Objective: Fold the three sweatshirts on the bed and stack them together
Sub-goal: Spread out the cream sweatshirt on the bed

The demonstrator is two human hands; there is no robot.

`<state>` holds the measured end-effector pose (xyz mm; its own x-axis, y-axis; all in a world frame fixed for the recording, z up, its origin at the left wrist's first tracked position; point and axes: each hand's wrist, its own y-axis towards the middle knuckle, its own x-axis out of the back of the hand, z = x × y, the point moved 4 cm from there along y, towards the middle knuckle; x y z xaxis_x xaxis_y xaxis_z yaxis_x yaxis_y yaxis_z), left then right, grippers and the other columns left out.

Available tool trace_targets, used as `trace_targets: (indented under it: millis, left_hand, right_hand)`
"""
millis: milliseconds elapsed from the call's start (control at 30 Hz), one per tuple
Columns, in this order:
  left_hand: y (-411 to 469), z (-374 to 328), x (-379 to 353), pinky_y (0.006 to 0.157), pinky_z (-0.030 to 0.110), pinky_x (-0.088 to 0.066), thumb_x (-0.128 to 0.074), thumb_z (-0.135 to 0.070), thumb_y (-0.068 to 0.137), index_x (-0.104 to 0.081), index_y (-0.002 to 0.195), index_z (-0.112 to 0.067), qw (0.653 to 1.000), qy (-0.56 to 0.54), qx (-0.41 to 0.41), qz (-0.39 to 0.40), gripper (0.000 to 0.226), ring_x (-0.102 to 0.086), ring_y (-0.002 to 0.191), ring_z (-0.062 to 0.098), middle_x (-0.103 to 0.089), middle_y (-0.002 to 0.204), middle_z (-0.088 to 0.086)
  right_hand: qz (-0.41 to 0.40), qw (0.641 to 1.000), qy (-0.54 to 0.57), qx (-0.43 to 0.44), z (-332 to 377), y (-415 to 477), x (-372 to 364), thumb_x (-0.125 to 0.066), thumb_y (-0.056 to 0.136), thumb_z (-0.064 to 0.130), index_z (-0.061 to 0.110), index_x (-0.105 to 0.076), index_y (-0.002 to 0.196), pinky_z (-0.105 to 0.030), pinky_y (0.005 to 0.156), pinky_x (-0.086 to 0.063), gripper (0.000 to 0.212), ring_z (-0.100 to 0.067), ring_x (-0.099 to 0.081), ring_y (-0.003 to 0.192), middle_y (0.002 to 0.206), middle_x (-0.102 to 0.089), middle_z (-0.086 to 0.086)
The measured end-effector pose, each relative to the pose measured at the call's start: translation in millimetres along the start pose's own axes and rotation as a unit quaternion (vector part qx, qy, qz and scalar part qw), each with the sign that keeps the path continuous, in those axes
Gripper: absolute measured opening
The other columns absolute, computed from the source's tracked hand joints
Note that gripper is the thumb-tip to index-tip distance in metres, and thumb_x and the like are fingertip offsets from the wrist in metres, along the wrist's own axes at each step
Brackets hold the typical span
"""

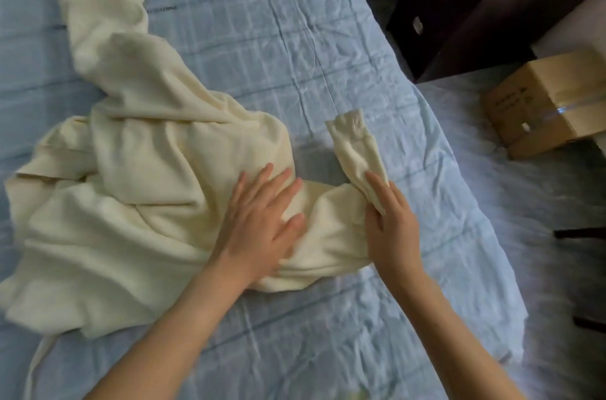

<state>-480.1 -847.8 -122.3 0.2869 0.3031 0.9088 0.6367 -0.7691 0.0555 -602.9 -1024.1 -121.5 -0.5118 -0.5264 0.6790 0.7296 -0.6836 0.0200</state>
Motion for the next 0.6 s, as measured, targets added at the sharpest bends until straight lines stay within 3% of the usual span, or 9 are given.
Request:
trace_targets:
  millis: [67, 133, 200, 233, 333, 400, 467, 533, 600]
  left_hand:
    - [-15, -32, -27, 0.119, 0.047, -0.017, -0.031, -0.054, 0.096, -0.046, 0.146, -0.024, 0.996, -0.013, -0.048, 0.079, 0.061, -0.03, 0.146, 0.024, -0.04, 0.154, -0.001]
    - [-28, -43, -50, 0.121, 0.047, -0.01, -0.024, -0.06, 0.096, -0.034, 0.151, -0.034, 0.988, 0.024, -0.056, 0.143, 0.062, -0.019, 0.15, 0.022, -0.028, 0.16, -0.008]
    - [-37, -42, -63, 0.12, 0.048, -0.007, -0.022, -0.057, 0.097, -0.03, 0.152, -0.04, 0.981, 0.065, -0.061, 0.173, 0.058, -0.015, 0.151, 0.023, -0.028, 0.159, -0.013]
    - [-39, -42, -65, 0.119, 0.049, -0.01, -0.025, -0.051, 0.098, -0.034, 0.15, -0.039, 0.979, 0.081, -0.07, 0.175, 0.054, -0.02, 0.15, 0.025, -0.035, 0.156, -0.013]
    - [-42, -43, -70, 0.113, 0.053, -0.022, -0.034, -0.04, 0.099, -0.048, 0.142, -0.035, 0.982, 0.089, -0.1, 0.133, 0.046, -0.041, 0.141, 0.029, -0.052, 0.145, -0.011]
    - [-50, -39, -73, 0.113, 0.054, -0.026, -0.037, -0.041, 0.099, -0.05, 0.14, -0.035, 0.984, 0.08, -0.111, 0.117, 0.043, -0.042, 0.14, 0.027, -0.053, 0.144, -0.01]
    - [-60, -35, -79, 0.115, 0.053, -0.023, -0.037, -0.046, 0.099, -0.046, 0.144, -0.038, 0.979, 0.087, -0.115, 0.144, 0.046, -0.035, 0.144, 0.023, -0.046, 0.15, -0.01]
    - [-65, -32, -82, 0.118, 0.053, -0.017, -0.035, -0.051, 0.098, -0.039, 0.148, -0.04, 0.975, 0.092, -0.11, 0.169, 0.05, -0.027, 0.148, 0.021, -0.038, 0.155, -0.011]
    - [-64, -33, -81, 0.119, 0.052, -0.014, -0.033, -0.052, 0.098, -0.036, 0.149, -0.04, 0.975, 0.079, -0.1, 0.179, 0.053, -0.022, 0.149, 0.02, -0.034, 0.157, -0.012]
  right_hand:
    - [-0.001, 0.998, -0.021, -0.059, -11, -5, 10, -0.051, 0.089, -0.01, 0.016, -0.055, 0.142, 0.003, 0.093, -0.026, 0.059, -0.007, -0.051, 0.117, 0.139, -0.055, -0.008]
    - [-0.025, 0.991, -0.087, -0.1, -18, -12, 26, -0.054, 0.087, -0.008, 0.016, -0.05, 0.146, -0.018, 0.113, -0.029, 0.064, -0.027, -0.041, 0.139, 0.153, -0.04, -0.017]
    - [-0.065, 0.982, -0.173, -0.038, -10, -17, 38, -0.062, 0.086, -0.002, 0.013, -0.046, 0.149, -0.049, 0.119, -0.028, 0.067, -0.039, -0.023, 0.149, 0.159, -0.029, -0.022]
    - [-0.07, 0.977, -0.197, 0.04, -1, -17, 38, -0.063, 0.086, 0.002, 0.012, -0.047, 0.148, -0.054, 0.118, -0.027, 0.065, -0.039, -0.023, 0.149, 0.158, -0.031, -0.021]
    - [0.033, 0.936, -0.274, 0.22, 11, -5, 15, -0.053, 0.094, 0.022, 0.022, -0.049, 0.148, -0.056, 0.119, -0.022, 0.054, -0.035, -0.027, 0.149, 0.156, -0.041, -0.008]
    - [0.157, 0.903, -0.359, 0.176, -6, 6, 0, -0.029, 0.099, 0.048, 0.035, -0.035, 0.154, -0.06, 0.12, -0.012, 0.056, -0.036, -0.016, 0.152, 0.162, -0.031, 0.001]
    - [0.243, 0.871, -0.409, 0.12, -37, 2, -7, -0.004, 0.095, 0.062, 0.048, -0.004, 0.155, -0.059, 0.121, -0.002, 0.062, -0.035, -0.004, 0.154, 0.166, -0.015, 0.01]
    - [0.257, 0.875, -0.395, 0.113, -57, -5, -8, 0.0, 0.093, 0.063, 0.053, 0.01, 0.15, -0.058, 0.12, -0.003, 0.059, -0.035, -0.003, 0.154, 0.167, -0.011, 0.013]
    - [0.267, 0.879, -0.383, 0.101, -55, -3, -7, -0.003, 0.093, 0.065, 0.054, 0.006, 0.152, -0.059, 0.12, -0.004, 0.06, -0.035, -0.004, 0.154, 0.166, -0.013, 0.012]
